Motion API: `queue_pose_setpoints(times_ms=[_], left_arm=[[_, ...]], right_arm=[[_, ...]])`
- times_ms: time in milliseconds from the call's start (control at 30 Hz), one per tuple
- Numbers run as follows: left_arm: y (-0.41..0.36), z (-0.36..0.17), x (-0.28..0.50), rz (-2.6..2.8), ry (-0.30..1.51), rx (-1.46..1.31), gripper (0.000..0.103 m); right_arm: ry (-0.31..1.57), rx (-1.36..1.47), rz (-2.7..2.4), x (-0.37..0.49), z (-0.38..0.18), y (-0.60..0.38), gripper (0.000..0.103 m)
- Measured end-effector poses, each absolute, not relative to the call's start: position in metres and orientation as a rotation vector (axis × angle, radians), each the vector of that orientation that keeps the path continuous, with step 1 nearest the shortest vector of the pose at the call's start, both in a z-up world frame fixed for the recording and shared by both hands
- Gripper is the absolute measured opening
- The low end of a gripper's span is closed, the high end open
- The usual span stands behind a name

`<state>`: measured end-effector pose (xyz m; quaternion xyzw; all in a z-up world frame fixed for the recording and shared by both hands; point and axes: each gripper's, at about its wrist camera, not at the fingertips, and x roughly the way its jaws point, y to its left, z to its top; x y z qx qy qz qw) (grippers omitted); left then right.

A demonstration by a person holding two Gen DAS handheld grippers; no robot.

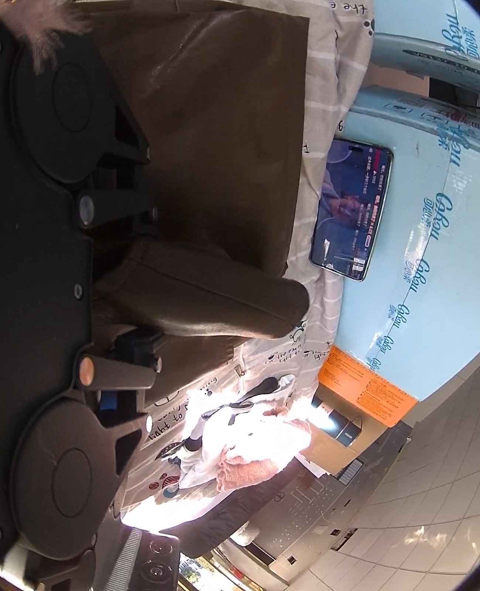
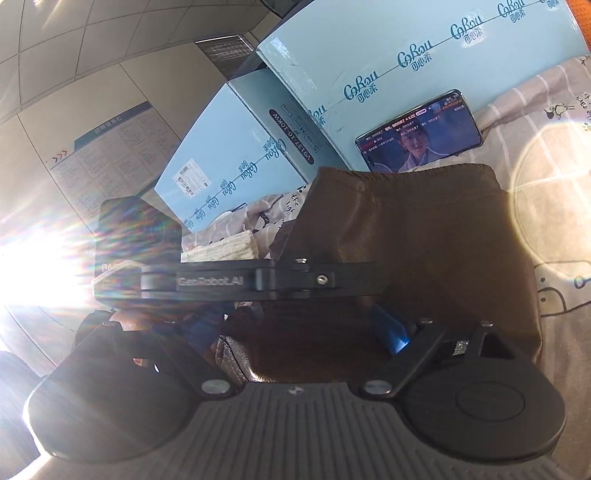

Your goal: Fold clothes

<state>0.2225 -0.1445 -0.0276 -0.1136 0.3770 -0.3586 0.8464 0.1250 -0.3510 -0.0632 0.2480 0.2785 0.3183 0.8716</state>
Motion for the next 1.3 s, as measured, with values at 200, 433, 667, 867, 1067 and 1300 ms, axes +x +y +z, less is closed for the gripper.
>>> queue_pose_setpoints(times_ms=[200, 433, 667, 867, 1067, 1300], left_arm=[[-0.130, 0.010, 0.204, -0.823, 0.593, -0.259, 0.015], [-0.089, 0.026, 0.189, -0.711, 0.496, -0.236, 0.015], [-0.074, -0.018, 0.200, -0.502, 0.610, -0.187, 0.044], [-0.081, -0.023, 0.201, -0.392, 0.537, -0.040, 0.083], [-0.093, -0.035, 0.201, -0.336, 0.541, 0.129, 0.090], [-0.086, -0.035, 0.201, -0.346, 0.539, 0.100, 0.092]], right_arm=[[0.460, 0.564, 0.712, 0.114, -0.056, -0.360, 0.086], [0.385, 0.708, 0.718, 0.116, -0.057, -0.382, 0.086], [0.498, 0.689, 0.703, 0.127, -0.064, -0.373, 0.086], [0.557, 0.676, 0.652, 0.131, -0.072, -0.370, 0.086], [0.583, 0.669, 0.646, 0.132, -0.073, -0.369, 0.086], [0.596, 0.668, 0.639, 0.134, -0.074, -0.368, 0.086]])
